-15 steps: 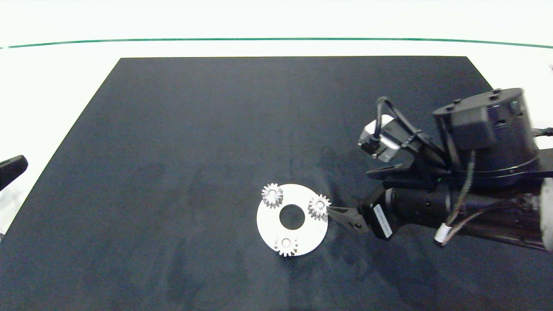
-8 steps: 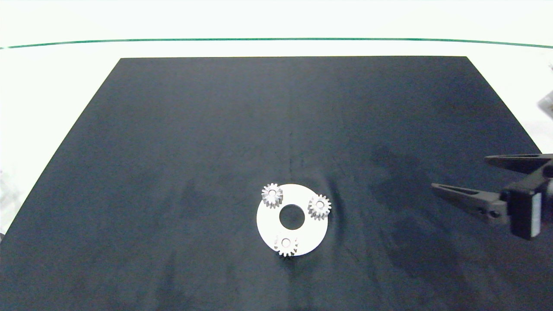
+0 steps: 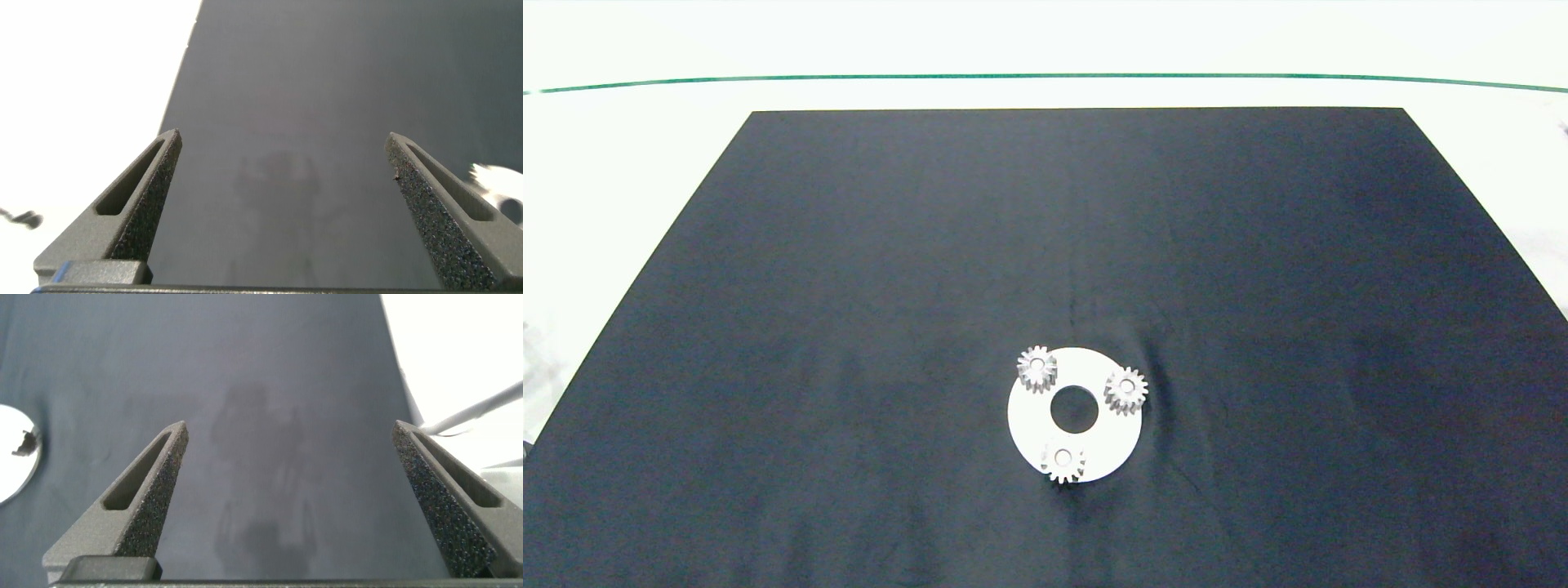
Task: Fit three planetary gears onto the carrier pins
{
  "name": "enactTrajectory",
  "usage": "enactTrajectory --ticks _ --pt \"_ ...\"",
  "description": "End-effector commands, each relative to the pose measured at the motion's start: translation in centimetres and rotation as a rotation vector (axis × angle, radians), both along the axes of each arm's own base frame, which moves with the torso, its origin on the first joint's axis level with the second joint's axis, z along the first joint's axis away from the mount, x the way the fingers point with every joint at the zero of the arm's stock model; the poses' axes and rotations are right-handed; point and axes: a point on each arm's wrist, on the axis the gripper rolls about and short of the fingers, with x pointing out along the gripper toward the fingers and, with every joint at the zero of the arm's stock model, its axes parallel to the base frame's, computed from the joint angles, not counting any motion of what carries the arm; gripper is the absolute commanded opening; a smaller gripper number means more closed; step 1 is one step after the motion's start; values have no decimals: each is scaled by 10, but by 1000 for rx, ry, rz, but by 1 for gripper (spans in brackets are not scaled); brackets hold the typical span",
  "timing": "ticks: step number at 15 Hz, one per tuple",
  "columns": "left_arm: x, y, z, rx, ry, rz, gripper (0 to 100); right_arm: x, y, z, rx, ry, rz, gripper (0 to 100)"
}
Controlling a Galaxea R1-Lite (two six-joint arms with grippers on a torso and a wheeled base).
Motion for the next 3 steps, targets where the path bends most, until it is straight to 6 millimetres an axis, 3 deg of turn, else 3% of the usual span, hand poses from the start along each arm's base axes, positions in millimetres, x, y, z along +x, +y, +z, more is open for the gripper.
enactTrajectory --ticks 1,3 --pt "-26 3 3 -18 -93 114 100 -53 -4 -13 16 -166 -85 100" --pt "-42 5 -7 -18 -109 133 100 -70 -5 -23 21 -220 -85 100"
